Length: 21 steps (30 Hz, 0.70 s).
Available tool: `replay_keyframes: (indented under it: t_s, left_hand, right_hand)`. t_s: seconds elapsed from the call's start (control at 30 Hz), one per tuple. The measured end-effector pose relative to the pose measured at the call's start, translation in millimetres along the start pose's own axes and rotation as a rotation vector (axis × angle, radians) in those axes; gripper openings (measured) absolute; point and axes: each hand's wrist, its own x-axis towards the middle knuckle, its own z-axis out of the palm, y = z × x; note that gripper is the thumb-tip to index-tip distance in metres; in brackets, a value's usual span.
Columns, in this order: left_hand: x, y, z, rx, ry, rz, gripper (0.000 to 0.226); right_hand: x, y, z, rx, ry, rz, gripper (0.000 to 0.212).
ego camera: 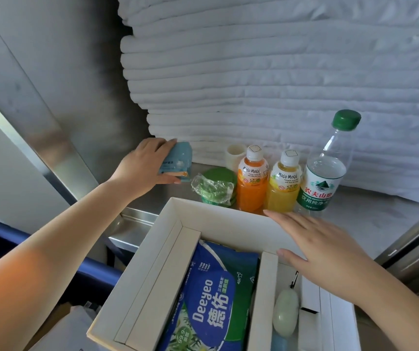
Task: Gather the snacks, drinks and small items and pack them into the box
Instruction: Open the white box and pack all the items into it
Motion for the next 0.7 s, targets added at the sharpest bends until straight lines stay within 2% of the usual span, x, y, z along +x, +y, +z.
replay_keyframes:
  t_s: [0.17, 0.33, 0.47, 0.6, 0.7]
  left_hand:
    - [-17, 46, -46, 0.048, 0.103, 0.125, 0.096]
    - [-54, 96, -66, -0.121, 0.084, 0.304, 0.093]
    - [-80, 121, -58, -0.098, -0.051, 0.433, 0.090]
    - [-96, 129, -27, -0.093, -0.368, 0.419, 0.089]
    - [-98, 129, -2, 0.014, -0.376, 0.449, 0.089]
  right_hand:
    - [-1, -1, -2, 0.008, 0.010, 0.000, 0.066]
    - [1, 0, -1, 0.011, 0.040, 0.000, 0.066]
    - [1, 0, 1, 0.023, 0.046, 0.004, 0.066]
    - [-1, -1, 1, 0.020, 0.069, 0.012, 0.068]
    - [-1, -1, 2, 0.011, 0.068, 0.002, 0.067]
